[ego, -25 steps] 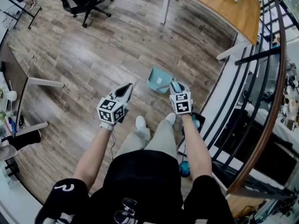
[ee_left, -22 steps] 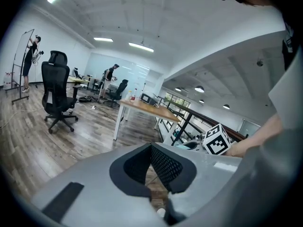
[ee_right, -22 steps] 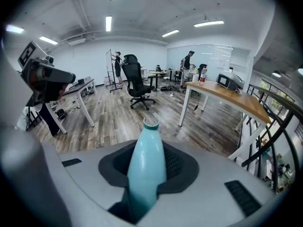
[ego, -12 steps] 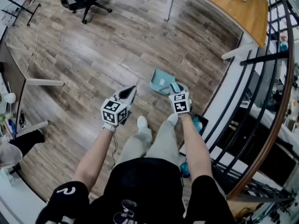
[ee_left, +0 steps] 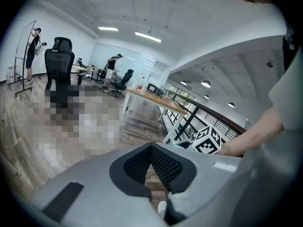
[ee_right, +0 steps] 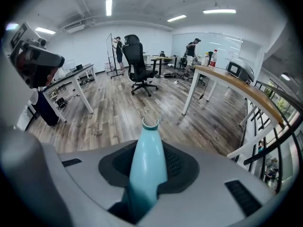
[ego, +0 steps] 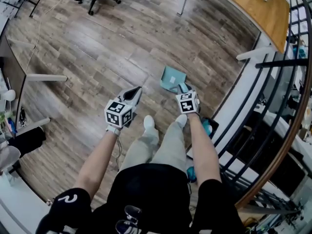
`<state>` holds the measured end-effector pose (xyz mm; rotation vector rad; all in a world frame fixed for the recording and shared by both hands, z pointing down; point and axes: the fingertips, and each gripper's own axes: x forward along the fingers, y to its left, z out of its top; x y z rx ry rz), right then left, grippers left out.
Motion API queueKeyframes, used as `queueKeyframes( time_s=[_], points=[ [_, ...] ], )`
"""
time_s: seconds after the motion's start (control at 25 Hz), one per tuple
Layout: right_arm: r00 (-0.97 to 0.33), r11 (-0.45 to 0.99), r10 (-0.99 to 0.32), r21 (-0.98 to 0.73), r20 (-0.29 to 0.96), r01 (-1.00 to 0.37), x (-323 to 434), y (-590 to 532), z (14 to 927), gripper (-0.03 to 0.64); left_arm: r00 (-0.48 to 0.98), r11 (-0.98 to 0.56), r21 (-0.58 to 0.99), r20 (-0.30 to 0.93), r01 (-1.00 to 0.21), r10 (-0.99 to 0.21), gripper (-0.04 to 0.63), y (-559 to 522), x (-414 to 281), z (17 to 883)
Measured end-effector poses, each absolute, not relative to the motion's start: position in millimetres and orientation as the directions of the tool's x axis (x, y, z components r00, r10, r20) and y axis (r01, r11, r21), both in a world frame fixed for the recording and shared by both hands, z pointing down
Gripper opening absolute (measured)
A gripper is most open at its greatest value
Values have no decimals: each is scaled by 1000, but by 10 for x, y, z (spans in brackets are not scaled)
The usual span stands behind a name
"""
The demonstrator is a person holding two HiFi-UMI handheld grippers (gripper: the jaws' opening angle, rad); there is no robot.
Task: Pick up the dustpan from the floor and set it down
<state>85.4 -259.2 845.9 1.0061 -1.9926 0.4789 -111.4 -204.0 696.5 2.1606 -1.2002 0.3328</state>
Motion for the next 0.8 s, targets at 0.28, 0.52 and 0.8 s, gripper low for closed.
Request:
queueKeyframes(
  time_s=[0.28, 0.52, 0.8],
  points=[
    [-292, 586, -375, -19, 880, -810, 1018, -2237, 8851, 92, 551, -372, 416, 509, -830, -661, -3, -1983, -1129, 7032],
    [-341, 591, -258, -132, 904, -796, 928, -1790, 9061, 99, 554, -370, 420, 521, -829, -650, -3, -1902, -1091, 7099],
    [-318, 578, -198, -151, 927, -802, 995, -1507, 9177, 133, 554, -374, 415, 527, -829, -644, -3, -1825, -1050, 7100]
  ],
)
